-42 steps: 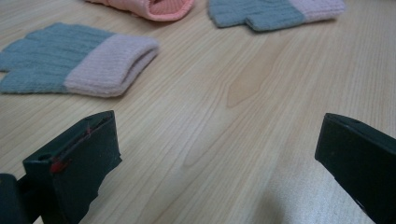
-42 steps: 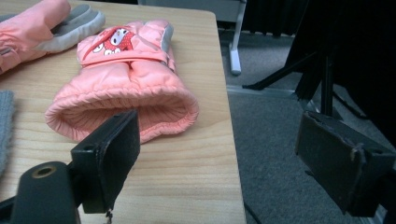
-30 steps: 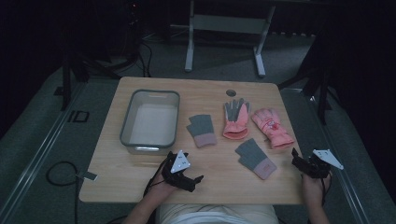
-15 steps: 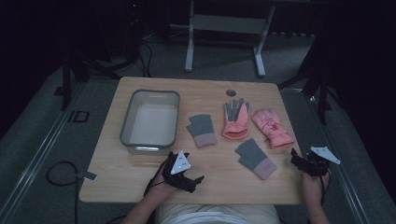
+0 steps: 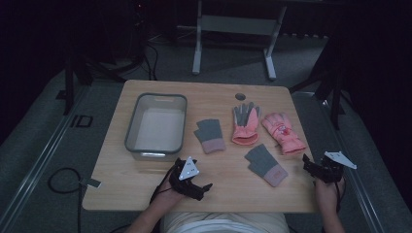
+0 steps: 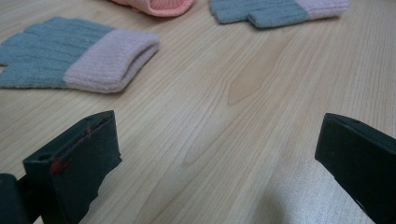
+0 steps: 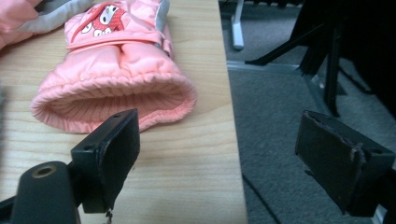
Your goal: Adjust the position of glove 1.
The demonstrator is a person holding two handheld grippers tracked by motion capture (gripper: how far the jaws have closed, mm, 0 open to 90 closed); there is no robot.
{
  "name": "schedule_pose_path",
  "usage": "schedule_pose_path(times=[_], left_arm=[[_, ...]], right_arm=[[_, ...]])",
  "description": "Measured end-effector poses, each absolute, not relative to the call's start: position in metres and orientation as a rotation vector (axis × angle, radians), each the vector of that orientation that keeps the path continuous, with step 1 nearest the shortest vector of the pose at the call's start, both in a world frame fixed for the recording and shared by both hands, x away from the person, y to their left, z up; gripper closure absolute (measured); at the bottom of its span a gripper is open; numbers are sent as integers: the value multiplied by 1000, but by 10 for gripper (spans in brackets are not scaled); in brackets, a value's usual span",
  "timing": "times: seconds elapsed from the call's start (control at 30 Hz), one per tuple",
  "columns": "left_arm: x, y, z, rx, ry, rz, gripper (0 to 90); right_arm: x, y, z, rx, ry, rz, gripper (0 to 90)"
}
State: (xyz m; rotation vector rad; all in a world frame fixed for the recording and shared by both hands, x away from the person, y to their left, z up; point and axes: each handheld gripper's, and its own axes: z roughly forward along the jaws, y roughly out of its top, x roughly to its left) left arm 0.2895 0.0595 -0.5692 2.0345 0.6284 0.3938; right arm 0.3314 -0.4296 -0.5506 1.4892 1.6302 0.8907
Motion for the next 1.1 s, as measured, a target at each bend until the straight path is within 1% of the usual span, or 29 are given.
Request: schedule_pose_path(times=[0.1,0.3,0.53,1.1], left_arm=[[290,60,-569,2033,631,392,0],[289,59,-569,2035,623,393,0],[288,59,-569,2032,621,396,0],[289,59,-569,2027,618,384,0]], right_arm=[[332,-428,-546,1467,1652,881,138],[330,-427,-524,1433,1628,917,138],[334,-422,-507,1427,1624,902,137],[347,-388,-466,1325,1641,934,136]])
